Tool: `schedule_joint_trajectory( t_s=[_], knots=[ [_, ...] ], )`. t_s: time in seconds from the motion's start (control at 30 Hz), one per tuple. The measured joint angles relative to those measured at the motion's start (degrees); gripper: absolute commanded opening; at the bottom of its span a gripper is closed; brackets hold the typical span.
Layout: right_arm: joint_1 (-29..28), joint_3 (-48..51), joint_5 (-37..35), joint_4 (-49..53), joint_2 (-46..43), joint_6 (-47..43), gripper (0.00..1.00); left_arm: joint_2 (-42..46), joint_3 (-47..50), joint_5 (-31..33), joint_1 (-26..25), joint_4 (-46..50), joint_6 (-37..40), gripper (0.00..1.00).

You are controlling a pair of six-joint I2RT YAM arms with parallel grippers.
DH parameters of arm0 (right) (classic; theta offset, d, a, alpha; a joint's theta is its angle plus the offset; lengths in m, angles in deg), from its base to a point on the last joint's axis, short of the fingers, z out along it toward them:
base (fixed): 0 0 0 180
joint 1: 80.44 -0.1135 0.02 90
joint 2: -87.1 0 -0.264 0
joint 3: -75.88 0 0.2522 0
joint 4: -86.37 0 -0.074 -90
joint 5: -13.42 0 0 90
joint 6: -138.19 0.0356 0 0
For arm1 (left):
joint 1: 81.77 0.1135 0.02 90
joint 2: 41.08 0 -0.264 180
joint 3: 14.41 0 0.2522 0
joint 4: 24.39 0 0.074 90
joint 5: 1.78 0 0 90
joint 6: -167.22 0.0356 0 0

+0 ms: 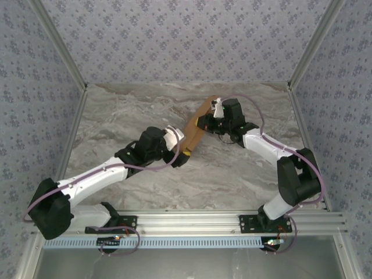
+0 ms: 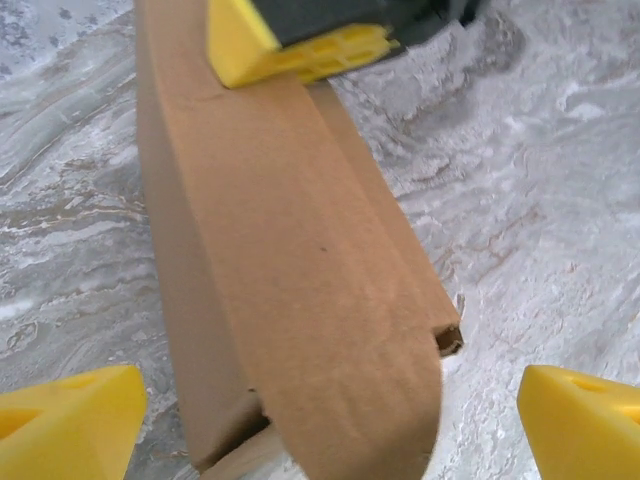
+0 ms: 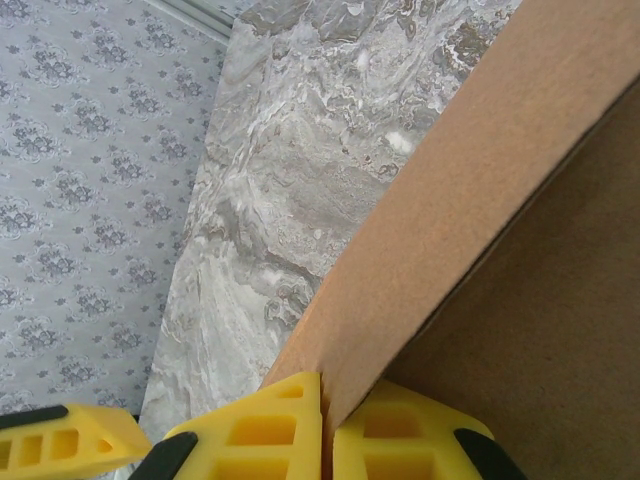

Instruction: Fold the paper box

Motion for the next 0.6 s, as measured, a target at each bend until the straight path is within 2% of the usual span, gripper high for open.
schedule_joint_trajectory(
  t_s=[0.37, 0.6],
  knots=[
    [-0.11, -0.22, -0.02, 0.13, 0.15, -0.02, 0.07, -6.21, -2.82, 5.86, -3.50, -0.02, 3.21, 0.99],
    [-0.15, -0.24, -0.02, 0.15, 0.15, -0.02, 0.07, -10.60, -6.16, 10.38, -3.76, -0.76, 4.63, 0.98]
  ],
)
